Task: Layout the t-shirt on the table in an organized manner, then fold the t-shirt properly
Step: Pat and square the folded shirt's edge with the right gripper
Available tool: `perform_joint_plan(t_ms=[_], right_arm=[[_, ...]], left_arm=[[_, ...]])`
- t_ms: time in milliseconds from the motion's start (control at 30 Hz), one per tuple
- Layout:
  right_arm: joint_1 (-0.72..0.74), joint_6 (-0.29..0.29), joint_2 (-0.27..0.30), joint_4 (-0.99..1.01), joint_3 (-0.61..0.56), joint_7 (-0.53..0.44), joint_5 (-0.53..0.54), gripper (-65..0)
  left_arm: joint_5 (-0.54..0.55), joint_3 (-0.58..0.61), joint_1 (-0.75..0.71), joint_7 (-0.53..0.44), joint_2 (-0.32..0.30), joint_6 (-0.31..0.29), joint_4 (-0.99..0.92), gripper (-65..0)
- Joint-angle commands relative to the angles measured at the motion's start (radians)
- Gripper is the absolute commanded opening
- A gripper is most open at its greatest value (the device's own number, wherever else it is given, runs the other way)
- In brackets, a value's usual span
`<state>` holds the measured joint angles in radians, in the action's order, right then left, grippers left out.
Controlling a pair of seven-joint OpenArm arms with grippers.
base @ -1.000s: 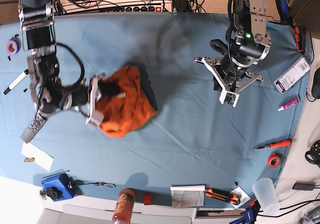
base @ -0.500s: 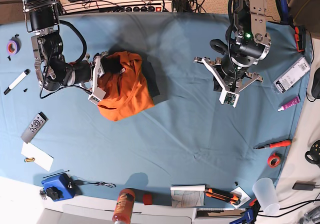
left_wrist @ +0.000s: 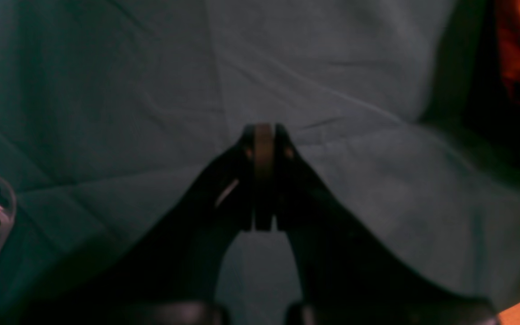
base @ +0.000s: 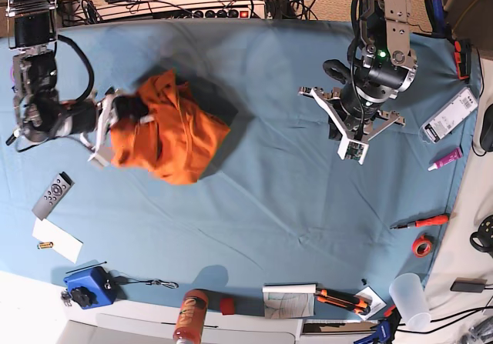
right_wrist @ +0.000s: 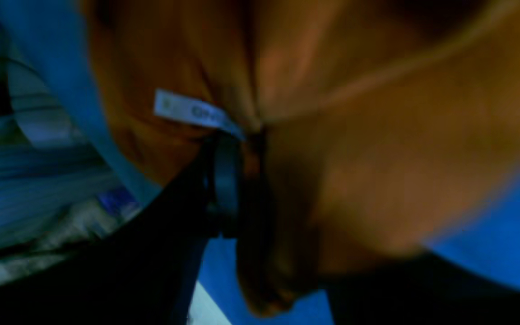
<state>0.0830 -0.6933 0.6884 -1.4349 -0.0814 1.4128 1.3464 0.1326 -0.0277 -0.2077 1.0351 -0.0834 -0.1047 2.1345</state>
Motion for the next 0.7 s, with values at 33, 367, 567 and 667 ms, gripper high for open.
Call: perform_joint_plan(t_ms=[33, 367, 567, 667], right_arm=[[0.016, -0.005, 0.021, -0.012, 0.047, -0.017, 0.050, -49.3], [0.015, -0.005, 0.079, -0.012, 0.064, -0.017, -0.035, -49.3], [0.019, -0.005, 0.064, -0.012, 0.064, -0.017, -0.182, -49.4], [0.032, -0.005, 0.032, -0.012, 0.064, -0.017, -0.336, -54.1]], left_arm=[[0.003, -0.001, 0.005, -0.026, 0.000, -0.001, 0.019, -65.0], [0.003, -0.001, -0.001, -0.023, 0.000, 0.000, 0.019, -65.0], [0.003, -0.001, 0.000, -0.034, 0.000, 0.000, 0.019, -65.0], [0.003, -0.001, 0.000, -0.034, 0.000, 0.000, 0.019, -65.0]])
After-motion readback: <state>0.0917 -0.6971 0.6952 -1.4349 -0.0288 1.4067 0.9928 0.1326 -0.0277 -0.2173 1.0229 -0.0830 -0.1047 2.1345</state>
